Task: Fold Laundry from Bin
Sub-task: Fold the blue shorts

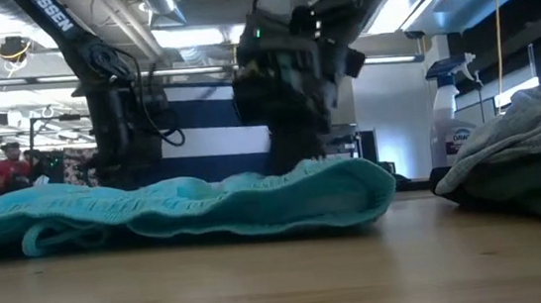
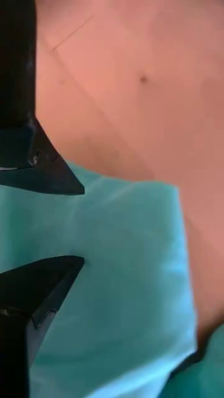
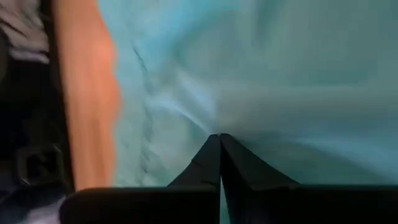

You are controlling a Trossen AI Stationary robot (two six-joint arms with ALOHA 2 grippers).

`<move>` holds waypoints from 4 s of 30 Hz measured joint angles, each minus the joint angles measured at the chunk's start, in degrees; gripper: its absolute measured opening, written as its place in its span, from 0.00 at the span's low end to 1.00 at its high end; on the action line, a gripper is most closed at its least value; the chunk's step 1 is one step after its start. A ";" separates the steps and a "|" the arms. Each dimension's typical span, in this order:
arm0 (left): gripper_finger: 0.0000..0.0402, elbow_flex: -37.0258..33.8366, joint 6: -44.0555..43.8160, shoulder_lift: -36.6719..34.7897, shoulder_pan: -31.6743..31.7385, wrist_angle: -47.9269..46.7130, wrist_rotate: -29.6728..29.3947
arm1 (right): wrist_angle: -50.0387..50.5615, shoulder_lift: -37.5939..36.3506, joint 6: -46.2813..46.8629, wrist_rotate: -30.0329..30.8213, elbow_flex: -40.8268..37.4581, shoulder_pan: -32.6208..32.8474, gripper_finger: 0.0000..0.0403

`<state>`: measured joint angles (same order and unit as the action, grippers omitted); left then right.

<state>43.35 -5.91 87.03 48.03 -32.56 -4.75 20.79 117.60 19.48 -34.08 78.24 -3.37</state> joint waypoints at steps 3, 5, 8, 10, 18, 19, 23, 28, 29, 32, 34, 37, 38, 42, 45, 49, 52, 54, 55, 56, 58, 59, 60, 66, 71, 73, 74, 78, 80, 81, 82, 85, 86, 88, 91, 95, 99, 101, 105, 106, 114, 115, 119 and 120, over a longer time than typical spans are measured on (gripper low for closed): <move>0.41 0.01 1.75 0.01 0.02 1.80 -1.77 | 6.28 1.72 -2.04 -0.03 -0.02 1.22 0.01; 0.41 0.01 3.19 0.01 0.02 3.13 -2.97 | 9.33 2.31 -3.33 -0.02 -0.02 1.86 0.01; 0.41 0.01 5.14 0.01 0.44 4.44 -5.24 | 12.94 2.63 -5.03 -0.18 0.00 2.57 0.00; 0.41 0.01 6.32 0.01 1.15 5.45 -7.20 | 15.11 2.60 -6.18 -0.33 0.00 2.77 0.00; 0.41 4.28 7.64 -0.77 5.70 -0.91 -7.85 | 21.37 2.60 -8.13 -2.45 0.00 2.19 0.00; 0.41 5.84 7.60 -1.71 5.78 -4.15 -5.66 | 21.34 2.60 -8.17 -2.45 0.00 2.16 0.00; 0.40 11.20 9.63 -7.18 4.04 -16.41 -0.33 | 21.34 2.60 -8.40 -2.41 0.00 1.28 0.00; 0.39 12.73 12.97 -12.27 3.35 -26.74 6.29 | 21.36 2.60 -9.61 -2.50 0.00 0.20 0.00; 0.39 12.58 12.07 -12.21 3.83 -28.09 8.18 | 21.36 2.60 -9.89 -2.52 0.00 0.21 0.00; 0.39 10.95 11.87 -10.89 4.77 -31.72 10.67 | 21.39 2.60 -11.17 -2.50 0.00 0.22 0.00; 0.40 9.45 11.96 -9.74 4.57 -31.59 10.31 | 21.73 2.60 -12.13 -2.52 0.00 0.32 0.00; 0.43 7.82 12.34 -8.86 4.48 -31.36 10.27 | 23.29 2.60 -13.26 -2.54 0.00 0.32 0.00; 0.44 7.52 12.76 -8.80 4.48 -31.29 10.27 | 23.94 2.60 -13.76 -2.56 0.00 0.32 0.00; 0.49 6.16 14.86 -8.66 4.50 -29.66 9.22 | 24.83 2.60 -14.93 -2.57 0.00 0.32 0.00; 0.52 4.77 15.12 -8.09 4.75 -28.52 7.65 | 24.81 2.60 -15.42 -2.70 0.00 0.34 0.00; 0.55 2.94 16.53 -6.72 4.96 -26.23 7.96 | 24.79 2.60 -15.83 -2.96 -0.02 0.34 0.00; 0.54 1.83 16.96 -4.78 4.90 -23.42 7.06 | 24.80 2.60 -16.73 -2.96 -0.02 0.34 0.00; 0.54 1.43 17.05 -3.48 4.92 -21.93 5.24 | 24.81 2.60 -16.78 -2.98 -0.02 0.34 0.00; 0.53 1.34 17.26 -2.90 4.95 -21.38 5.08 | 24.81 2.60 -16.80 -2.98 -0.02 0.34 0.00; 0.52 1.34 17.67 -2.37 4.96 -20.83 5.10 | 24.81 2.60 -16.79 -3.00 -0.02 0.34 0.00; 0.50 1.34 19.25 -1.47 4.93 -20.07 5.46 | 24.79 2.60 -16.81 -3.00 -0.02 0.34 0.00; 0.48 1.34 20.02 -1.15 4.72 -20.11 5.40 | 24.81 2.60 -16.82 -3.00 -0.02 0.34 0.00; 0.45 1.34 20.78 -0.76 4.47 -20.09 5.37 | 24.80 2.60 -16.83 -3.00 -0.02 0.34 0.00; 0.25 1.36 25.41 0.36 3.91 -20.57 9.42 | 24.79 2.60 -17.01 -3.00 -0.02 0.34 0.00; 0.05 1.36 26.45 0.35 3.91 -20.76 10.48 | 24.77 2.60 -17.20 -3.00 -0.02 0.34 0.00; 0.02 1.36 26.19 0.34 3.91 -20.98 8.10 | 24.77 2.60 -17.20 -3.02 -0.02 0.34 0.00; 0.01 1.36 26.20 0.34 3.91 -21.17 6.79 | 24.77 2.60 -17.20 -3.00 -0.02 0.34 0.00; 0.00 2.75 26.41 0.34 3.91 -23.45 1.74 | 24.77 2.60 -17.22 -3.01 -0.02 0.34 0.00; 0.00 4.19 27.22 0.34 3.91 -24.94 -0.83 | 24.77 2.60 -17.22 -3.00 -0.02 0.34 0.00; 0.00 5.06 27.46 0.34 3.91 -25.77 -2.45 | 24.77 2.60 -17.22 -3.00 -0.02 0.34 0.00; 0.00 5.99 27.67 0.34 3.87 -26.45 -4.08 | 24.77 2.60 -17.22 -3.00 -0.04 0.34 0.00; 0.00 9.47 29.31 0.34 3.87 -28.65 -9.05 | 24.76 2.60 -17.22 -3.00 -0.04 0.34 0.00; 0.00 10.76 30.35 0.34 3.87 -29.24 -10.67 | 24.75 2.60 -17.22 -3.00 -0.04 0.34 0.00; 0.00 13.34 33.24 0.34 3.65 -29.66 -12.85 | 24.75 2.60 -17.22 -3.00 -0.04 0.34 0.00; 0.00 16.57 41.72 0.32 2.65 -29.66 -12.53 | 24.77 2.60 -17.22 -3.00 -0.04 0.34 0.00; 0.01 18.64 47.70 0.32 1.00 -29.81 -10.41 | 24.78 2.60 -17.24 -3.00 -0.03 0.34 0.00; 0.11 20.40 46.84 0.32 1.23 -32.26 -5.85 | 24.77 2.60 -17.23 -3.00 -0.04 0.34 0.00; 0.18 21.70 45.31 0.32 1.67 -33.29 -4.11 | 24.77 2.60 -17.24 -3.00 -0.04 0.34 0.00; 0.33 25.56 43.53 0.32 2.10 -36.85 -3.28 | 24.77 2.60 -17.13 -3.01 -0.04 0.34 0.00; 0.36 26.84 42.99 0.32 2.10 -38.02 -3.35 | 24.77 2.60 -16.86 -3.04 -0.04 0.34 0.00; 0.51 35.40 30.96 -0.60 -2.36 -45.53 3.57 | 25.83 1.34 -15.49 -5.04 2.15 -0.84 0.01; 0.51 35.50 29.88 -1.07 -4.15 -45.53 4.46 | 25.75 0.71 -15.49 -5.62 2.71 -1.13 0.02; 0.49 35.50 26.45 -2.58 -12.85 -44.40 4.25 | 25.85 -1.31 -16.01 -5.86 4.83 -2.22 0.10; 0.48 35.50 25.21 -2.81 -15.26 -43.43 4.25 | 26.15 -1.72 -16.15 -5.59 5.36 -2.51 0.13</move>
<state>78.85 19.30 84.22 32.77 -75.98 -0.50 46.94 115.88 3.33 -39.67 83.60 -5.87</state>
